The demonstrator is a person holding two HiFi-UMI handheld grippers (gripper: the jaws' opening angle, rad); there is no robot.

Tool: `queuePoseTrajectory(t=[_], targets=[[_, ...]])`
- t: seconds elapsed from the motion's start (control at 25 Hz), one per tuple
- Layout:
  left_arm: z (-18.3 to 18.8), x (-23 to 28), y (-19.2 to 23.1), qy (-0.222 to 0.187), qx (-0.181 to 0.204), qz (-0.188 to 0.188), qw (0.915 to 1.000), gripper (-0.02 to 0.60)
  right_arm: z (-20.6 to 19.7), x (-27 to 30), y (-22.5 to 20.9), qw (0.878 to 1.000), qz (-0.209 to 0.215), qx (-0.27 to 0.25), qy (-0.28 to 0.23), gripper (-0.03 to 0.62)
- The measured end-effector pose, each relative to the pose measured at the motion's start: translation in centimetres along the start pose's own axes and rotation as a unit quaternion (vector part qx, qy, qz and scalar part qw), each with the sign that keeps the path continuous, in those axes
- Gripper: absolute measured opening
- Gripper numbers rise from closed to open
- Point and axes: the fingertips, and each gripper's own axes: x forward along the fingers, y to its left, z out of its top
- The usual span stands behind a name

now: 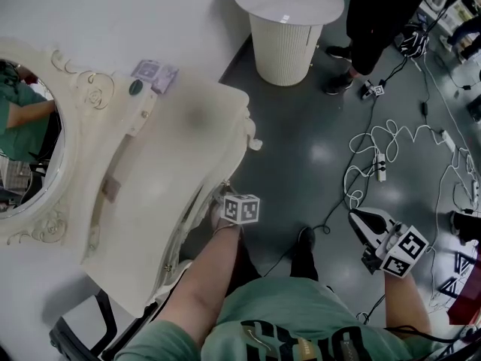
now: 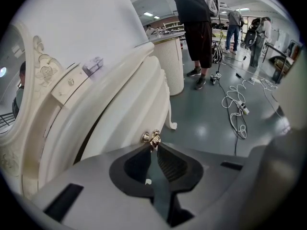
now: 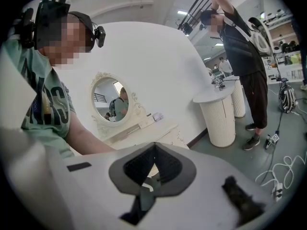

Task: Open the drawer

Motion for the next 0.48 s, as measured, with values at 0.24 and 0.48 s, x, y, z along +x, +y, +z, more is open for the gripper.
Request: queuePoseTrajectory(t=[0.24,0.48], targets=[[-0.3,-0.5,-1.1,-0.002,0.005,-0.006,1.0,0.048,-0.1,-0.7,0.2,1.0,-0.001,0.0,-0.007,0.006],[-0.4,-1.0,-2.0,-0.001,0.014,-0.01,0.9998,0.046,-0.1,-1.4,0.3,1.0,-0.002,0.0,-0.014,0.006]])
